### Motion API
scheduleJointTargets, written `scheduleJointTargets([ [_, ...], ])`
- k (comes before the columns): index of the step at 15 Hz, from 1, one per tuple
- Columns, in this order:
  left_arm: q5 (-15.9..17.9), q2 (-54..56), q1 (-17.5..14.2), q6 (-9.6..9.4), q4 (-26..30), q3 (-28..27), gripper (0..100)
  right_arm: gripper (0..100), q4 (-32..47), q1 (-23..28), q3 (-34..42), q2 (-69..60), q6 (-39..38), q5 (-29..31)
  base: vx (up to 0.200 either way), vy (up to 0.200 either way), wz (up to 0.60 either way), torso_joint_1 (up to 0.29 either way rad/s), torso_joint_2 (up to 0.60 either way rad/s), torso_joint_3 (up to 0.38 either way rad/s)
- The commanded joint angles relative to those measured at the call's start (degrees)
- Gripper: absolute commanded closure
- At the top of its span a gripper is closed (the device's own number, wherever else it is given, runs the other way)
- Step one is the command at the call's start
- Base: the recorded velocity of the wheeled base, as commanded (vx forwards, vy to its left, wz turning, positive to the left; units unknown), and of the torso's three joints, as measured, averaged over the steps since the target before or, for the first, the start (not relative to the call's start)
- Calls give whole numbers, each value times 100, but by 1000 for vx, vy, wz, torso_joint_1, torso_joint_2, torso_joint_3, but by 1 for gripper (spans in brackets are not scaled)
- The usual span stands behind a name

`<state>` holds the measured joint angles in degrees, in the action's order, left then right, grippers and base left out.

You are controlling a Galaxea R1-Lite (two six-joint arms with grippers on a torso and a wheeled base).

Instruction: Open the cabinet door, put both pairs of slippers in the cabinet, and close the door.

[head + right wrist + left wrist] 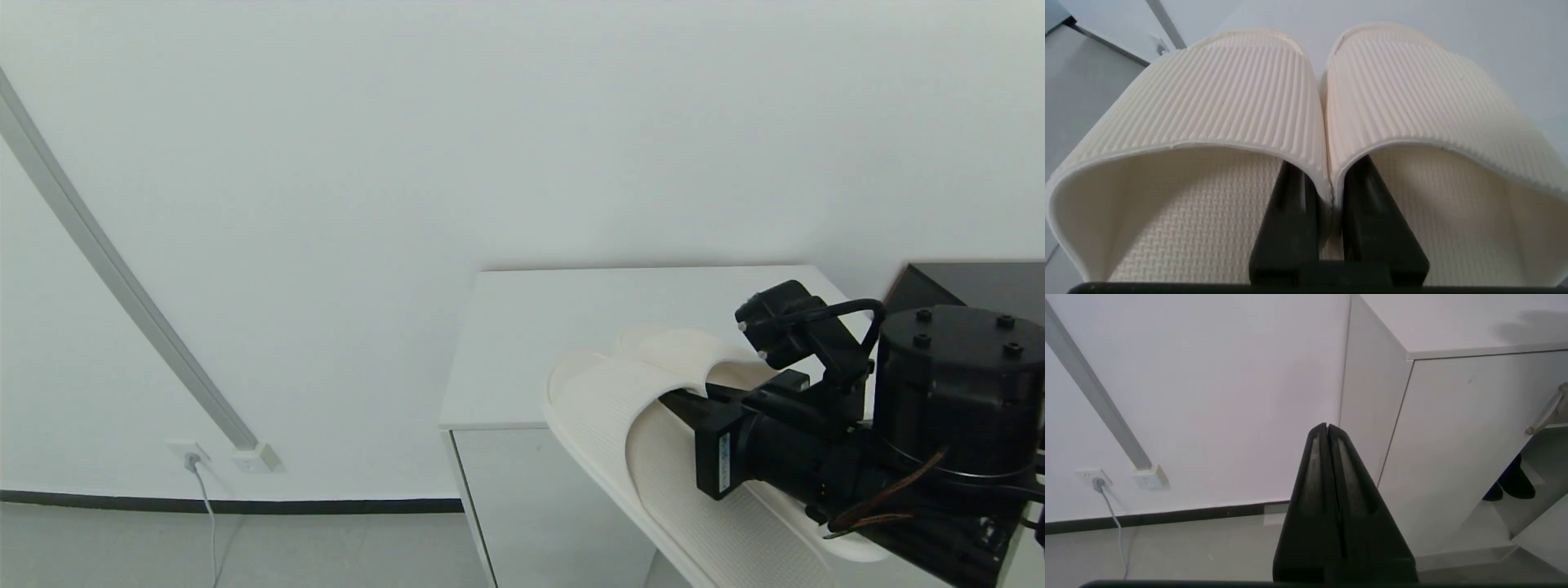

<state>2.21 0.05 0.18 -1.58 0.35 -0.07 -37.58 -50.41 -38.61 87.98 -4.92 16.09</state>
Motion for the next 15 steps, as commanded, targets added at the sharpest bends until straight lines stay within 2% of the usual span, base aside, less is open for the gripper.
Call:
scheduleJointTargets([
  [1, -1, -5, -1, 0, 0, 7, 100, 100, -3, -13, 20, 9, 0, 8, 0, 0, 0, 0, 0, 0],
  [3, -1, -5, -1, 0, 0, -1, 100, 100, -12, -22, 11, 53, 0, 8, 0, 0, 0, 0, 0, 0],
  [15, -1, -5, -1, 27, 0, -1, 100, 100, -3, -57, 73, 79, 0, 17, -200, 0, 0, 2, 2, 4],
])
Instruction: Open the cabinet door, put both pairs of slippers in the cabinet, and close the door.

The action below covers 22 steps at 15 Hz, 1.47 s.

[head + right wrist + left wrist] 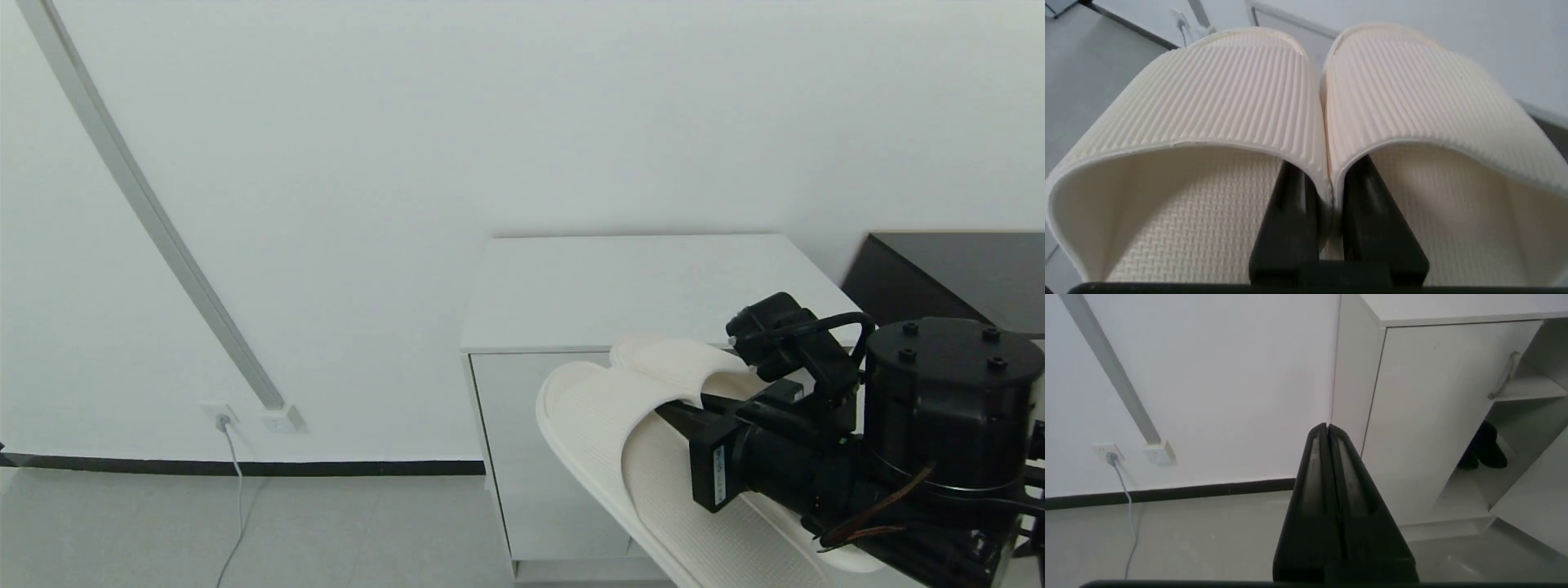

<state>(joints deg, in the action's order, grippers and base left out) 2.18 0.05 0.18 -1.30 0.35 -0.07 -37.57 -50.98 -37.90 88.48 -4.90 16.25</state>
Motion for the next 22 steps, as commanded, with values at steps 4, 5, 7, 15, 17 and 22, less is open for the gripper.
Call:
scheduleJointTargets([
  [4, -16, -5, -1, -1, 0, -1, 100, 100, -5, 0, 46, 38, 7, 1, 0, 0, 0, 0, 0, 0],
  [5, -34, -5, -1, -1, 0, -1, 100, 100, -13, 0, 46, 38, 7, 1, 0, 0, 0, 0, 0, 0],
  [7, -34, -5, -1, 16, 0, -1, 100, 100, -13, -8, 46, 38, -2, -8, 0, 0, 0, 0, 0, 0],
  [15, -34, -5, -1, 7, -9, 7, 100, 100, -13, -8, 46, 126, -2, 1, 0, -25, 0, 1, 0, 0],
  [17, -34, -5, -1, 7, -9, 7, 100, 100, -13, -8, 46, 126, -2, 1, 0, -200, 0, 0, 2, 2],
  [22, -34, -5, -1, 7, -9, 7, 100, 100, -13, -17, 46, 126, -2, 1, 0, -200, 0, 7, 2, 3],
])
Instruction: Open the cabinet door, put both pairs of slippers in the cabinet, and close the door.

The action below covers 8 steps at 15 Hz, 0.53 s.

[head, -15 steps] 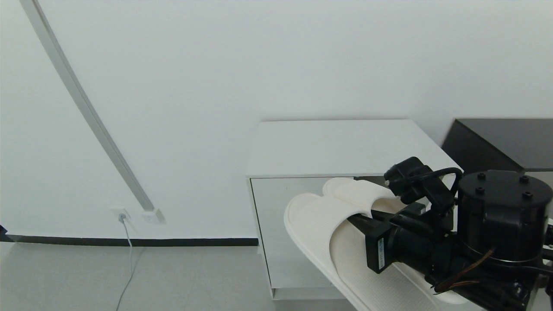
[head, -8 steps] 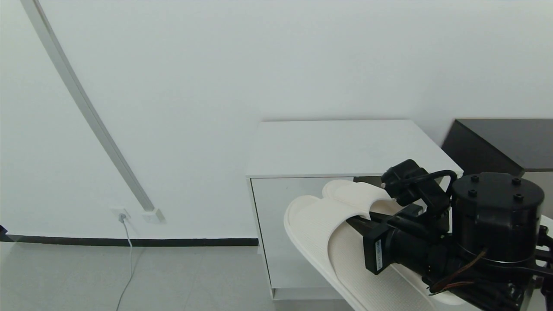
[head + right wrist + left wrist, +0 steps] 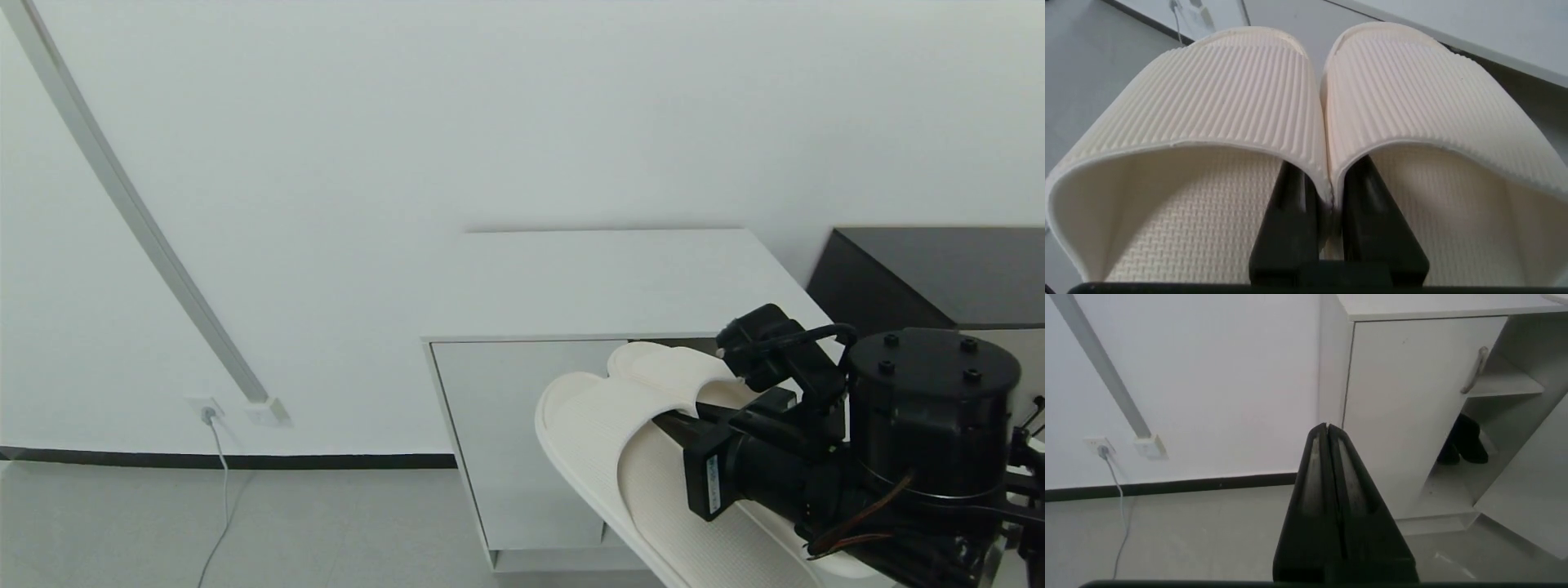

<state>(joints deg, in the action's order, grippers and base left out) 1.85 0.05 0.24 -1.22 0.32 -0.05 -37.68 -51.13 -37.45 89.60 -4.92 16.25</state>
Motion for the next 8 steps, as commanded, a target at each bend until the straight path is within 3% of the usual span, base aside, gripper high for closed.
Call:
scheduleJointTargets([
  [1, -1, -5, -7, -1, 3, -4, 100, 100, -2, -3, 1, 14, 0, 1, 0, -200, 0, -2, 2, 2],
  [8, -1, -5, -7, 8, -5, -4, 100, 100, -2, -3, 1, 14, 0, 1, 0, -200, 0, 4, 3, 2],
])
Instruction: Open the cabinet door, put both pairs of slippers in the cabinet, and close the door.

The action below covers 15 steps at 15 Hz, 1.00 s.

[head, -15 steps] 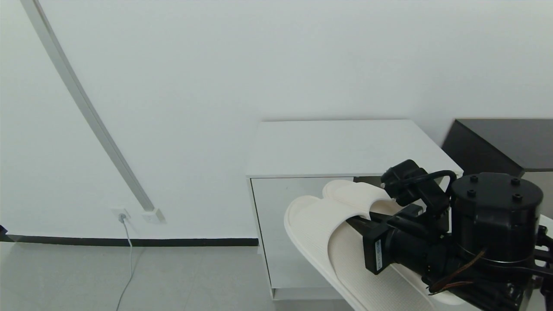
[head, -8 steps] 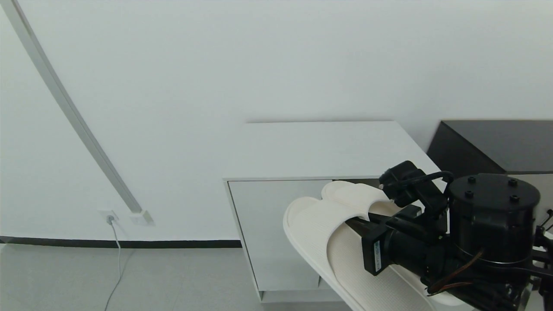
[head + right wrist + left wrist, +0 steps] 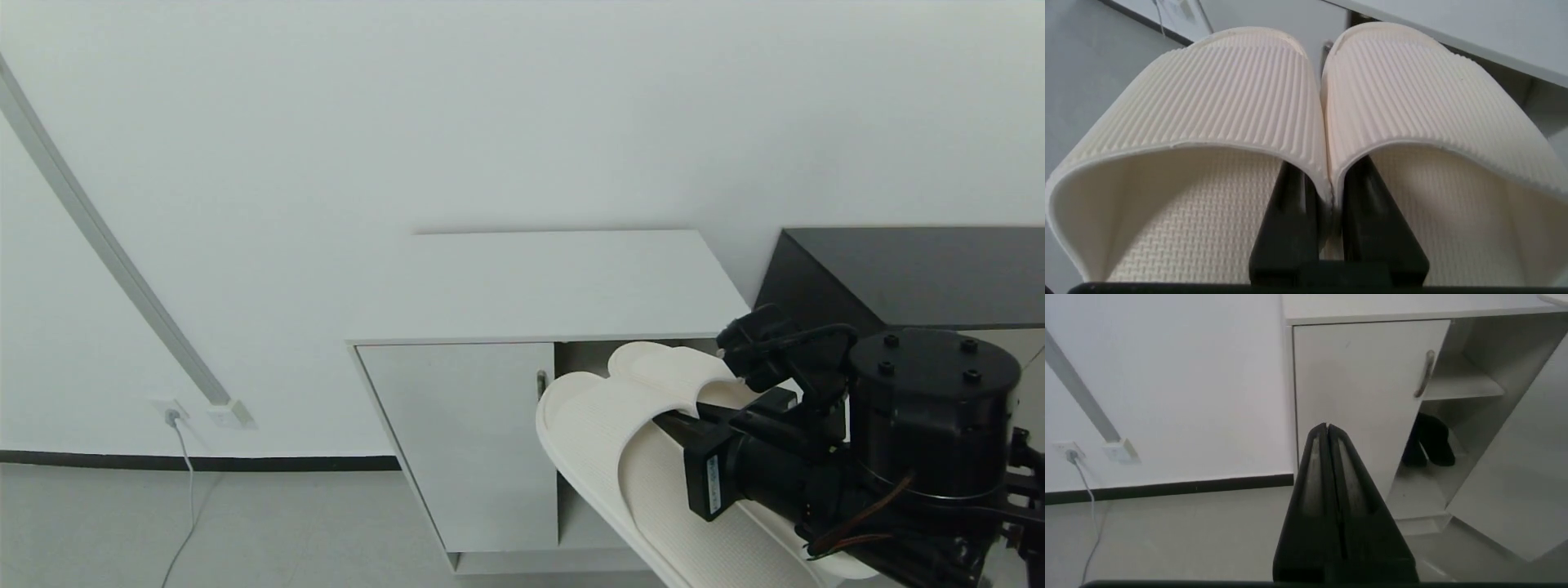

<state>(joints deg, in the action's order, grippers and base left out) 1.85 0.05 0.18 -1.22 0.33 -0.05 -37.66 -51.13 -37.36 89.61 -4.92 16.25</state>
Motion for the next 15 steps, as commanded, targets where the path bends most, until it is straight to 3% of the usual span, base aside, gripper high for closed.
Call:
scheduleJointTargets([
  [1, -1, -5, -1, 8, -7, 5, 100, 100, -5, -3, 1, 12, 0, 10, 0, -200, 0, 7, 2, -2],
  [9, -1, -5, -1, 8, 2, -4, 100, 100, -119, -3, 150, -5, -8, -52, 0, -25, 0, 1, 1, 0],
  [11, -1, -5, -1, 8, 2, -4, 100, 100, -761, 15, 335, 127, 106, -61, 0, 0, 0, 0, 0, 0],
  [15, -1, -5, -1, 16, -7, -4, 100, 100, -849, 50, 405, 214, 246, -43, 0, 0, 0, 0, 0, 0],
])
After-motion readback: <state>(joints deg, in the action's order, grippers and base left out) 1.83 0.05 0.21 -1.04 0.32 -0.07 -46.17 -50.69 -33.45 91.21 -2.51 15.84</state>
